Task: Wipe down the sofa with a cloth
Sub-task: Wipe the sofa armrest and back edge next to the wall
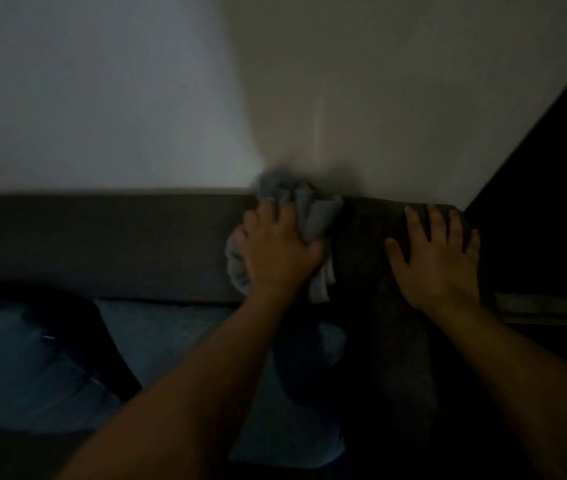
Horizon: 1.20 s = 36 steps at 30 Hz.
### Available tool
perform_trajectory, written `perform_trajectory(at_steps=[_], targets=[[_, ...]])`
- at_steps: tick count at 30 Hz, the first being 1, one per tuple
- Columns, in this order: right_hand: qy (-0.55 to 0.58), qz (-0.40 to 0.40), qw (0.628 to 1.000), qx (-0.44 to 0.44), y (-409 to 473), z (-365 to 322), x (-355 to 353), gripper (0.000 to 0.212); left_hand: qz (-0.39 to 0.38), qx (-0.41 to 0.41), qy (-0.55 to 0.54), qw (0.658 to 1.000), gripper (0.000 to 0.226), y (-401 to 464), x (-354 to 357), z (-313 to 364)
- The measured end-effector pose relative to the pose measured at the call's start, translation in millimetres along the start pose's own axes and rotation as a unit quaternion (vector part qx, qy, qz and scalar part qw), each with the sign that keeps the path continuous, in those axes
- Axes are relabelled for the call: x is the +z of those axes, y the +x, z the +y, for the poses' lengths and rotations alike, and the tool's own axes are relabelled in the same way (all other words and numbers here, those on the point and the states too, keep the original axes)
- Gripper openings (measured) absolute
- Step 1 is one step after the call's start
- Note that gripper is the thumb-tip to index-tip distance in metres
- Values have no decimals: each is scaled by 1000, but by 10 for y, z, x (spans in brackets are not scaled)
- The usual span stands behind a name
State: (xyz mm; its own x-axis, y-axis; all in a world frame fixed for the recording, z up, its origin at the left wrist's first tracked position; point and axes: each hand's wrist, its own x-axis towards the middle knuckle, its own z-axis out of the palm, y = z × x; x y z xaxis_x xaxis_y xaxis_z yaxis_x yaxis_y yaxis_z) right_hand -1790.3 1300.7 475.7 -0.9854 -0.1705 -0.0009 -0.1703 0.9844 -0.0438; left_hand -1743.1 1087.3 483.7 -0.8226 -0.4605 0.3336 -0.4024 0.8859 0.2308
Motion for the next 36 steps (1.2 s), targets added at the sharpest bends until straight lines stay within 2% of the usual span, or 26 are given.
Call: perform_trajectory(at_steps=[2, 9, 11, 16, 22, 26, 28, 30, 32, 33, 36], targets=[[2, 5, 1000, -2, 6, -4, 14, 67, 18, 43, -23, 999, 53, -5, 92, 60], [13, -23, 999, -17, -127, 77, -99, 71, 64, 75, -23, 995, 50, -23, 236, -35], [31, -50, 998, -10, -471, 189, -152, 75, 58, 69, -25, 996, 52, -20, 213, -42], [107, -74, 986, 102, -1452, 355, -189, 72, 13, 51, -27, 998, 61, -43, 136, -16], [118, -14, 987, 109, -1466, 324, -85, 71, 34, 46, -9, 998, 54, -31, 137, 13], [146, 11, 984, 103, -1494, 363, 14, 70, 31, -26, -15, 999, 52, -49, 29, 249], [163, 24, 982, 96, -1481, 376, 48, 69, 6, -11, -23, 1000, 50, -78, 24, 645], [174, 40, 980, 92, -1484, 390, 76, 69, -52, 77, -42, 995, 54, -144, 102, 1206], [197, 62, 974, 91, -1500, 404, 102, 70, -120, 174, -66, 975, 58, -180, 150, 1716], [214, 72, 970, 93, -1509, 406, 113, 70, -158, 196, -100, 962, 58, -146, 137, 1880], [237, 94, 960, 112, -1508, 411, 150, 72, -255, 143, -296, 909, 49, 20, -26, 1929]])
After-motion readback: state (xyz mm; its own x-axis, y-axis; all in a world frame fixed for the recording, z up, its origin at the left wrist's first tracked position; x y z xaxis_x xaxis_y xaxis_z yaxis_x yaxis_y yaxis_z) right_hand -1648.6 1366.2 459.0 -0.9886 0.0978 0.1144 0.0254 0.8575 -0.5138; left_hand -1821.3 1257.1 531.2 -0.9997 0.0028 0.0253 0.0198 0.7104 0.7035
